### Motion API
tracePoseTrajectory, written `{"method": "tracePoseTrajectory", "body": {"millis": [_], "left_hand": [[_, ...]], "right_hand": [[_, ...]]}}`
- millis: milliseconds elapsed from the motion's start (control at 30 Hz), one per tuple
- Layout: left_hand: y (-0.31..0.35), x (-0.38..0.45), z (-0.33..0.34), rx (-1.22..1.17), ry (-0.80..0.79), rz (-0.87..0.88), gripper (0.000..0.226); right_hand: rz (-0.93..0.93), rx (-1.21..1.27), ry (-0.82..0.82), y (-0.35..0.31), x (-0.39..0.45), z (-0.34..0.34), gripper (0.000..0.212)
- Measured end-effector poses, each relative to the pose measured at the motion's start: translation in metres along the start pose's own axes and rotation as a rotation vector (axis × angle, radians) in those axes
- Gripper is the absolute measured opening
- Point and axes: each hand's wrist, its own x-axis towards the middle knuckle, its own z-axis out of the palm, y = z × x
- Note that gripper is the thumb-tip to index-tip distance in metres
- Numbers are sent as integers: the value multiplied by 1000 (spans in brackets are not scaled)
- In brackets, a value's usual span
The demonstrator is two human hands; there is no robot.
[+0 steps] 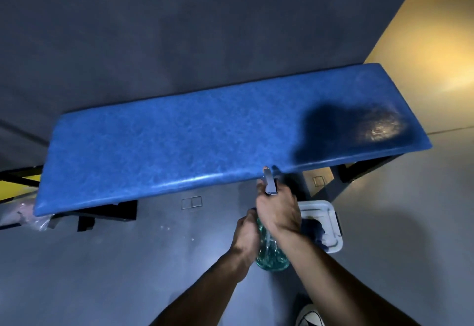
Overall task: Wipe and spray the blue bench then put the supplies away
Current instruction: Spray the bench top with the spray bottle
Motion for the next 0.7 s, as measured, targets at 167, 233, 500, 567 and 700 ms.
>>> {"method": "tracePoseTrajectory", "body": {"millis": [167, 233, 500, 567, 700], "left_hand": [[-8, 0, 33, 52, -32, 20, 44], [-7, -1, 47, 65, -64, 32, 44], [-7, 6, 99, 138, -93, 33, 40], [-7, 8, 109, 144, -96, 29, 41], [-5, 16, 134, 157, -101, 23, 44]], "right_hand": [[0, 41, 29, 22, 7, -31, 36], [12, 66, 65, 28, 11, -44, 35], [33, 52, 103, 45, 35, -89, 36], [41, 42, 95, 50, 42, -98, 36], [33, 68, 85, 61, 58, -115, 33]]}}
